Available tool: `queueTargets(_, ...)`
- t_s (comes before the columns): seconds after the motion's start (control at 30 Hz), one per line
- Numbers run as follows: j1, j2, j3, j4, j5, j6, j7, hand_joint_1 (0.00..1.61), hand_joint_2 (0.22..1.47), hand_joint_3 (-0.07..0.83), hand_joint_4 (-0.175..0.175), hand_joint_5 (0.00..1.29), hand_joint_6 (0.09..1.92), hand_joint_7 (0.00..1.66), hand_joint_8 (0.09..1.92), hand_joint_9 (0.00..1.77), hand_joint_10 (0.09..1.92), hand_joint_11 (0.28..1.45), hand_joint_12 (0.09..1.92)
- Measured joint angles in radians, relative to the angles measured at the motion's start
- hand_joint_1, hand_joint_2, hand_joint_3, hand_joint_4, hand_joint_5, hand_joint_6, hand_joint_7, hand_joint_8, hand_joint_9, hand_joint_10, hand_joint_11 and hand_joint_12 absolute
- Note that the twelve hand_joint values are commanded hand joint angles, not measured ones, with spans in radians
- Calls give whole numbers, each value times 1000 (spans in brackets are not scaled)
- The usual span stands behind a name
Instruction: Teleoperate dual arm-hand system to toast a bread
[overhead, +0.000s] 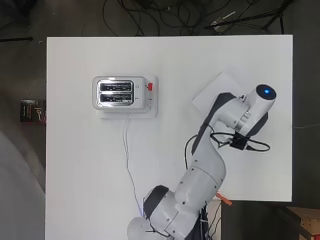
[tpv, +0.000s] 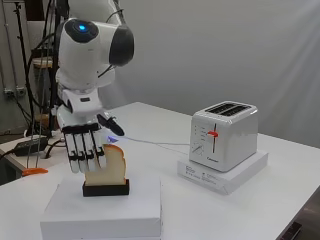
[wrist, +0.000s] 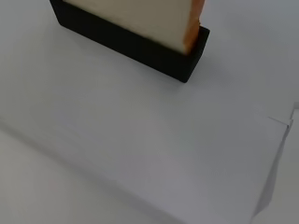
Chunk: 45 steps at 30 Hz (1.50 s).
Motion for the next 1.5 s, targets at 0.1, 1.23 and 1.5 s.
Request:
queueTargets(0.1,-11,28,3,10,14,8,3,8,978,1,64,507,87,607,87,663,87,494,87)
queueTargets(1.23,975,-356,-696,-165,101,128,-181,1183,1238,1,-160,597,1413,940,1159,1333,87,822,87)
queueTargets(1.5,1207,-355,-507,-119,111,128,-177,1216,1208,0,-175,635,1346,995,1098,1375,87,826,87)
